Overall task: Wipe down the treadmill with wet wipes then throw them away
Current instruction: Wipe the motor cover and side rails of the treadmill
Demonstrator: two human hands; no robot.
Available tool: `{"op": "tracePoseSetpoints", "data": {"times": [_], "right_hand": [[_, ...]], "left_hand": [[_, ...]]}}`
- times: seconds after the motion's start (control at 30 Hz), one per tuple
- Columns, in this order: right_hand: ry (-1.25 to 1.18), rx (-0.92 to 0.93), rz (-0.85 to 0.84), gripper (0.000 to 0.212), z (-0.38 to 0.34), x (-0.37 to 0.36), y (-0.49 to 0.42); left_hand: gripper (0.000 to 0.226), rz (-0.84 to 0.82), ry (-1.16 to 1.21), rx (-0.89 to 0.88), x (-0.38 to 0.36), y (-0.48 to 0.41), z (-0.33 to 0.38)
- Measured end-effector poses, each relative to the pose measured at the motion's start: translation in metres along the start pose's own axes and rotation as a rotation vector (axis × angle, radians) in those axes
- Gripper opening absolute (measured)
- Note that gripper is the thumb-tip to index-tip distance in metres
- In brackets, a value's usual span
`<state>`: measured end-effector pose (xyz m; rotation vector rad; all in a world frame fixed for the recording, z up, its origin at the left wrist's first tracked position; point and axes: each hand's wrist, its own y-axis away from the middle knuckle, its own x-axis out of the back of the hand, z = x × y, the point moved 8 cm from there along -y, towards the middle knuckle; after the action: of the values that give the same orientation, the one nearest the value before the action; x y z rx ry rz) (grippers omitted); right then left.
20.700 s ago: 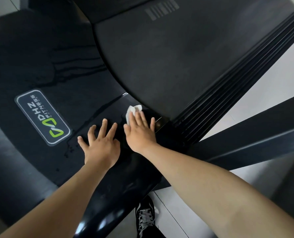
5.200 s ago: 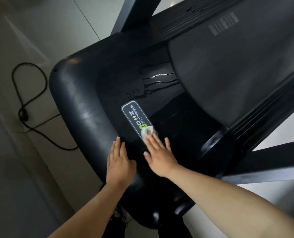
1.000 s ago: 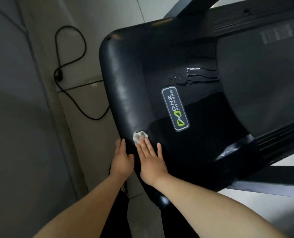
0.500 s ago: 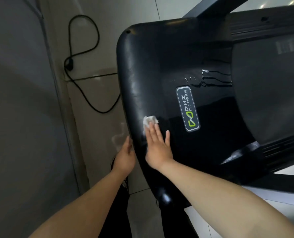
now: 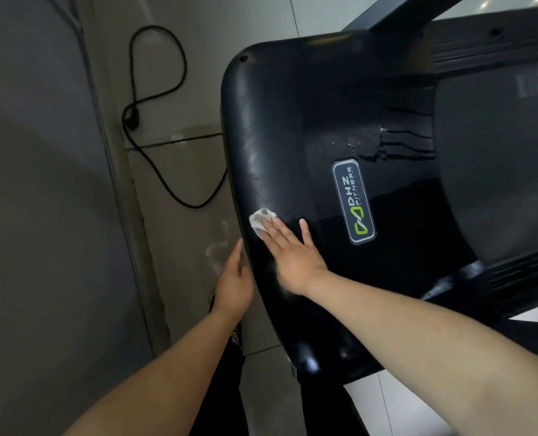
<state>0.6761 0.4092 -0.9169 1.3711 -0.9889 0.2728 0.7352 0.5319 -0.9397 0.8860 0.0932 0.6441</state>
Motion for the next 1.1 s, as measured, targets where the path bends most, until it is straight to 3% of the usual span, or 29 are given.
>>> {"op": "tracePoseSetpoints", "data": {"times": [0.13,0.23,0.33,0.4,0.6,0.83,0.97,1.1], "right_hand": [[0.045,0.073,-0.036,0.094,-0.009,-0.028,0.022],[0.163,0.204,-0.12,0.081,-0.018,-0.06,0.055],[0.179,0.271,-0.17,0.079,-0.012,-0.07,0.066],[0.143,0.253,-0.138,0.083,-0.004,-0.057,0.059],[-0.127,-0.057,0.034,0.078,0.034,-0.013,0.029],[0.019,0.166,-0.09,0.075,-0.014,-0.056,0.043],[0.127,0.24,-0.07,0.07,-0.02,-0.036,0.014],[0.121,0.196,-0.022,0.072,-0.013,-0.006,-0.025]], "left_hand": [[0.058,-0.016,-0.032,0.037,-0.004,-0.009,-0.009],[0.059,-0.133,0.026,0.108,-0.019,-0.005,-0.014],[0.059,-0.14,0.051,0.208,-0.029,0.004,-0.019],[0.057,-0.099,0.078,0.214,-0.031,0.004,-0.02],[0.052,-0.014,0.181,0.239,-0.03,0.003,-0.019],[0.056,0.043,0.296,0.295,-0.028,0.002,-0.009],[0.037,0.067,0.311,0.239,-0.021,-0.007,0.0],[0.048,0.106,0.348,0.228,-0.008,-0.017,0.014]]}}
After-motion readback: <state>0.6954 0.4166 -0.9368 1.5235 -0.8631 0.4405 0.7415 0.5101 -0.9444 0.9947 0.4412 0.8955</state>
